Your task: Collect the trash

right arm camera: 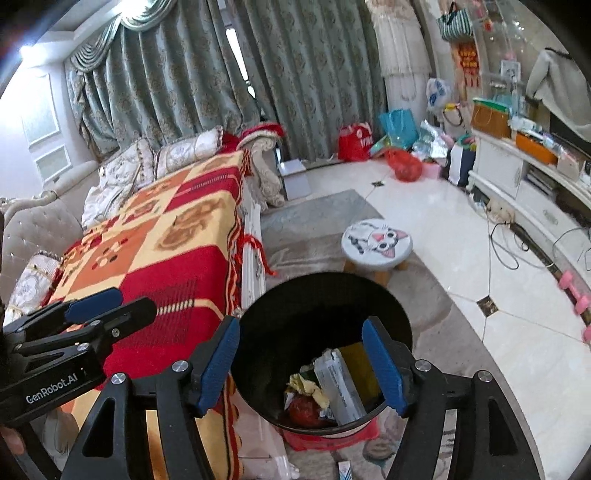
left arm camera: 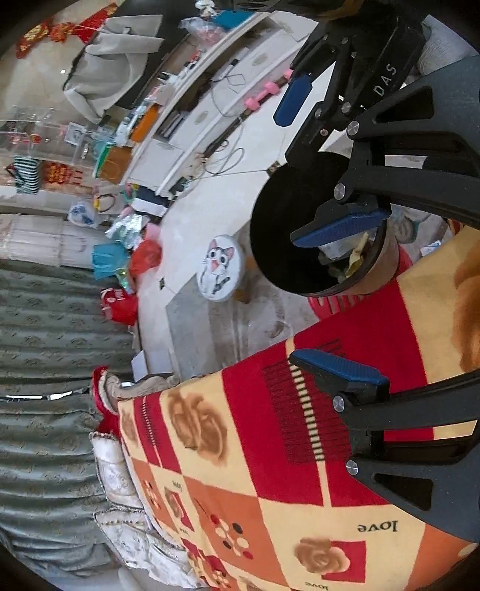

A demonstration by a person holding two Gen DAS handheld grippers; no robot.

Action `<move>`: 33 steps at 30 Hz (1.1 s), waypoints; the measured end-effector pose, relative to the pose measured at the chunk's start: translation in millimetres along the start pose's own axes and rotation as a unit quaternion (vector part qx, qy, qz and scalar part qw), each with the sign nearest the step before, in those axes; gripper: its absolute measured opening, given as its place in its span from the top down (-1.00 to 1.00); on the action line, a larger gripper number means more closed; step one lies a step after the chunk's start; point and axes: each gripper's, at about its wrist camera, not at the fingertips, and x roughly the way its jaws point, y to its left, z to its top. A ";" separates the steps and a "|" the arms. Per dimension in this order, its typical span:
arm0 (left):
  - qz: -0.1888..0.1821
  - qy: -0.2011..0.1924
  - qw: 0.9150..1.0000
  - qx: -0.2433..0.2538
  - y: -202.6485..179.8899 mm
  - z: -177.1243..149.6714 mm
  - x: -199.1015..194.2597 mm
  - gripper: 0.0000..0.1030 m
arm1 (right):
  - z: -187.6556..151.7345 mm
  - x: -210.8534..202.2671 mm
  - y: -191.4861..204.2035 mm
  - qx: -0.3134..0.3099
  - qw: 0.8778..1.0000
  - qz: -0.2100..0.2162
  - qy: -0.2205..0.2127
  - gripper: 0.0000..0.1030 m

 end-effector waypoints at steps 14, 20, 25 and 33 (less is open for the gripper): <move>0.021 -0.048 0.999 -0.006 10.1 0.8 -33.4 -0.09 | 12.3 -33.8 12.7 -0.011 0.998 -0.021 -0.055 -0.43; 0.018 -0.058 0.998 -0.015 19.4 2.3 -39.9 -0.09 | 15.0 -42.3 16.5 -0.016 0.997 -0.025 -0.067 -0.44; 0.019 -0.063 0.998 -0.015 22.7 3.7 -42.2 -0.09 | 15.6 -46.2 19.4 -0.019 0.997 -0.024 -0.070 -0.47; 0.020 -0.075 0.997 -0.007 21.1 2.2 -46.8 -0.09 | 15.7 -48.3 22.5 -0.023 0.997 -0.028 -0.071 -0.50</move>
